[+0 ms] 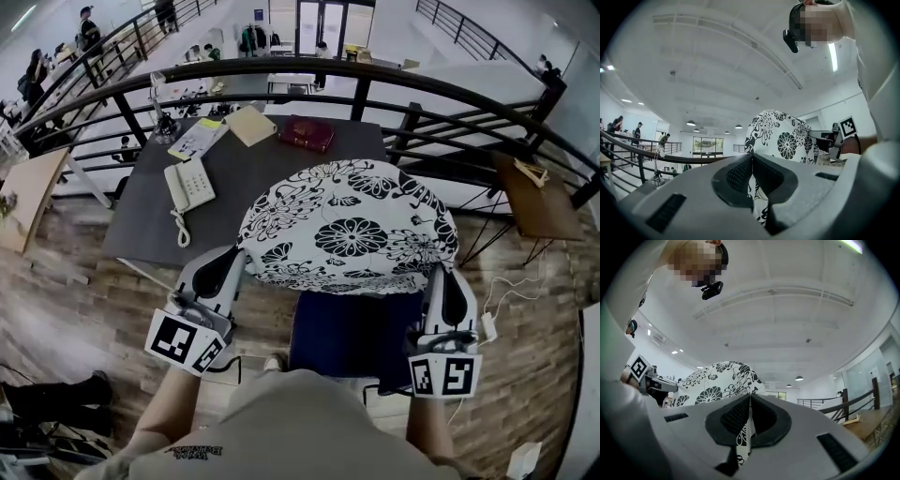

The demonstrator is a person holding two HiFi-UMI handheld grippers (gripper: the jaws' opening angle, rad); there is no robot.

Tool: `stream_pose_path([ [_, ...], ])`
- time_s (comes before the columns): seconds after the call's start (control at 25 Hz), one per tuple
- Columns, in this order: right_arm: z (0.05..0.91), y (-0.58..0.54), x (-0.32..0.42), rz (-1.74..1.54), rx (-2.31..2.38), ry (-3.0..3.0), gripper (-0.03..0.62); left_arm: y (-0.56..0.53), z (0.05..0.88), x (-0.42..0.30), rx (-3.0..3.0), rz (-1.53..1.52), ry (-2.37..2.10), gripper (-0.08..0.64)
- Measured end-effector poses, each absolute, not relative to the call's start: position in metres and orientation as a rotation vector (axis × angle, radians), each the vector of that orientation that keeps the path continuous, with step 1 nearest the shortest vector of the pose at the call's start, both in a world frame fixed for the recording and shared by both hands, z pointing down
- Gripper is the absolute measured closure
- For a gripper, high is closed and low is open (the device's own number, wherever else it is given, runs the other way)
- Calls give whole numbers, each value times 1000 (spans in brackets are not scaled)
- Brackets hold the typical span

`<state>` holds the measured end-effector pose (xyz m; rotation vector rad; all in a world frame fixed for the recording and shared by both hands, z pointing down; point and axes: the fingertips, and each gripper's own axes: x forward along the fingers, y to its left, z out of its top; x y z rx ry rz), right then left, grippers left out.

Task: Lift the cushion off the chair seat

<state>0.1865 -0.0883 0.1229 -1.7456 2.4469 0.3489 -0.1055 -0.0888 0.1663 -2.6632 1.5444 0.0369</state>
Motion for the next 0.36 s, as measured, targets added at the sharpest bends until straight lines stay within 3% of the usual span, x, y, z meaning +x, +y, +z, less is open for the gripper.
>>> stream_pose_path([
  [0.36, 126, -91, 188, 318, -1771, 2458, 589, -92, 169, -105, -2698, 26, 1543, 552],
])
